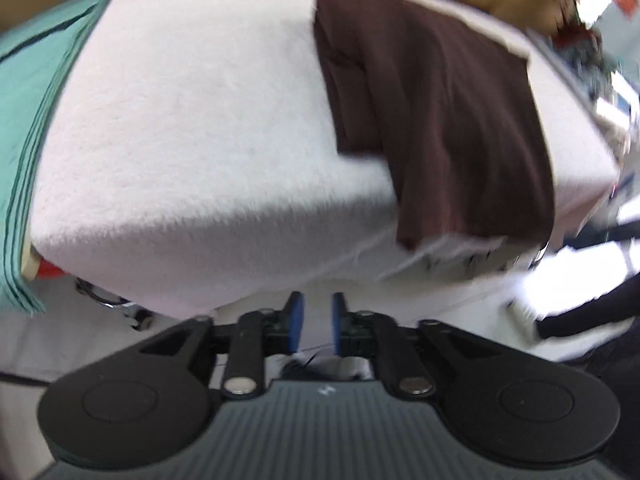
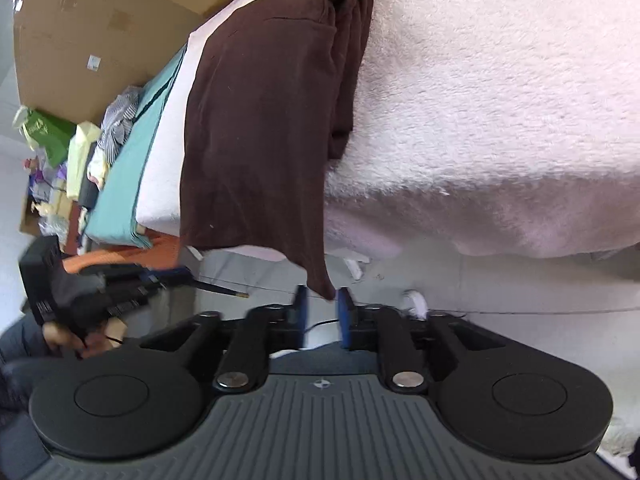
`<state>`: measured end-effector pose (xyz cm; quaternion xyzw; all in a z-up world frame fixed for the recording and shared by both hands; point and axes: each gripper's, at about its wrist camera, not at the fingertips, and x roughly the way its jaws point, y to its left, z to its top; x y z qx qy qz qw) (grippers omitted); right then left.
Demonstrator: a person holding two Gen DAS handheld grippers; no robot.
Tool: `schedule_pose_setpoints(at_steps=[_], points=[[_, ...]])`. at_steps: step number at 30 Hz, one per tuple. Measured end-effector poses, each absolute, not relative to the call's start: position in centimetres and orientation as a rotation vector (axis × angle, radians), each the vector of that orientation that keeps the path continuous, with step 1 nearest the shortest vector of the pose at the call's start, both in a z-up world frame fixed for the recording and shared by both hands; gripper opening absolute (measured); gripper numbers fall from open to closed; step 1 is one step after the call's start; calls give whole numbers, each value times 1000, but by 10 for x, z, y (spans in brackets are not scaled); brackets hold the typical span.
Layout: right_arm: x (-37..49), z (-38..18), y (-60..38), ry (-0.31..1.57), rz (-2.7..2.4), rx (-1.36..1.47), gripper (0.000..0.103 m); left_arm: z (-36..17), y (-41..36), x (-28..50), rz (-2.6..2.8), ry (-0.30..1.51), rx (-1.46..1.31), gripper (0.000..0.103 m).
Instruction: Fold clothes
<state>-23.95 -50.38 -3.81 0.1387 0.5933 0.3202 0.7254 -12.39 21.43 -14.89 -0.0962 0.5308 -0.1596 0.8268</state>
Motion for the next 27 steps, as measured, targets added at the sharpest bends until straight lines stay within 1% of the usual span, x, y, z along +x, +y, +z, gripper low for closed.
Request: schedule_pose_setpoints(at_steps=[1,2,3,7,11,12,13,14,15,17,19,23,27], points=[[-238,-37,-505,1303,700,312,39,-146,216,-118,-351,1105,-276,51],[-236,-36,-507,1298,693,317,40,-144,217,-112,-357,1082,-338,69],[-235,-35,-509,1292,686,322,40,-145,216,-105,-353,1066,-397,73],[-224,-36,-499,1255,658,331,41,-151,216,-102,-348,1076,-471,72],[-216,-42,-486,1268,684,342,47,-157,216,-99,-345,1089,-539,72],[-216,-44,-482,1270,688,344,44,-159,217,-98,-344,1092,-556,72],[-216,-46,-478,1280,692,344,35,-161,217,-97,-343,1095,-573,72],[-217,-47,-478,1291,699,344,4,-162,217,-96,-342,1097,-590,72],[-219,-48,-479,1303,707,345,2,-164,217,-96,-340,1100,-607,72],[-224,-53,-485,1346,663,275,2,-167,217,-94,-338,1106,-642,72],[-225,-57,-496,1367,658,316,2,-172,215,-93,-331,1112,-660,72],[-225,-49,-499,1356,675,280,2,-182,214,-95,-309,1103,-706,72],[-224,-44,-502,1354,664,253,2,-186,227,-97,-291,1058,-845,74]])
